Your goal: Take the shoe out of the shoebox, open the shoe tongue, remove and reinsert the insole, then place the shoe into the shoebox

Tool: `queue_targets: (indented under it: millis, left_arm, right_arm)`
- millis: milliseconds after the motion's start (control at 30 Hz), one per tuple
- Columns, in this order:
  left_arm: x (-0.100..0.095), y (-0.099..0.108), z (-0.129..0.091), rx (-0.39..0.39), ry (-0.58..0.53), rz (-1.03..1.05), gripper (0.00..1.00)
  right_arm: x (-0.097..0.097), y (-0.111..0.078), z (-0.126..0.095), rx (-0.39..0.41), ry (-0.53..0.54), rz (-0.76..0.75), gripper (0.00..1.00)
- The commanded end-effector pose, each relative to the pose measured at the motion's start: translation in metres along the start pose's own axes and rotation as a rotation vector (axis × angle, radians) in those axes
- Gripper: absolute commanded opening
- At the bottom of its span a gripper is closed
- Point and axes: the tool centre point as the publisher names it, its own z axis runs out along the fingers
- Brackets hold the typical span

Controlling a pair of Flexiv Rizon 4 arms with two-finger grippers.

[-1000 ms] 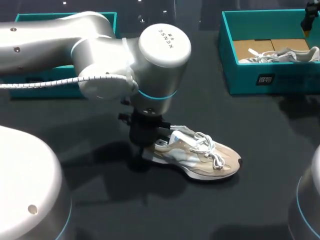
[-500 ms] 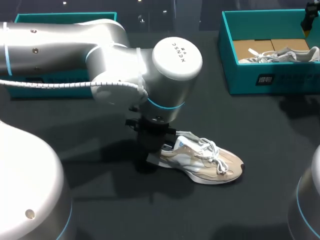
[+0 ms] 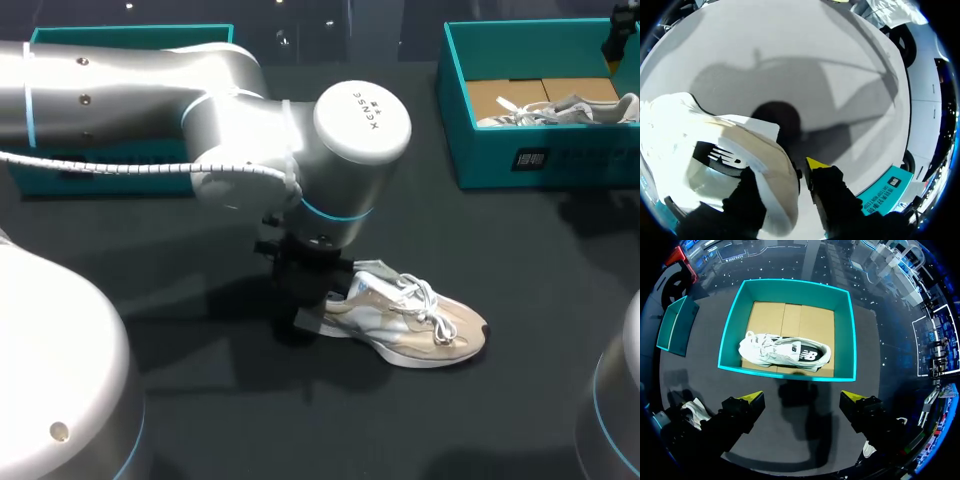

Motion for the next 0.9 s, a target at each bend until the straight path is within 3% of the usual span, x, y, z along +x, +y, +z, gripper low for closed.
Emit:
queue_targets:
  millis: [33,233,333,533,700,900]
  left_arm:
    - [0.011,0.001,-0.011,-0.011,-0.033,-0.005,1.00]
    - [0.026,0.001,-0.049,-0.015,-0.129,-0.031,1.00]
    - [0.035,0.001,-0.069,0.033,-0.192,-0.070,1.00]
    - [0.058,0.001,-0.097,0.221,-0.320,-0.215,1.00]
    - [0.086,-0.007,-0.101,0.481,-0.381,-0.406,1.00]
    - [0.086,-0.007,-0.101,0.481,-0.381,-0.406,1.00]
  right_arm:
    - [0.000,-0.001,0.000,-0.001,-0.002,0.001,1.00]
    - [0.000,-0.001,0.000,-0.001,-0.002,0.001,1.00]
    - [0.000,-0.001,0.000,-0.001,-0.002,0.001,1.00]
    - [0.000,-0.001,0.000,-0.001,-0.002,0.001,1.00]
    - [0.000,-0.001,0.000,-0.001,-0.002,0.001,1.00]
    - [0.000,-0.001,0.000,-0.001,-0.002,0.001,1.00]
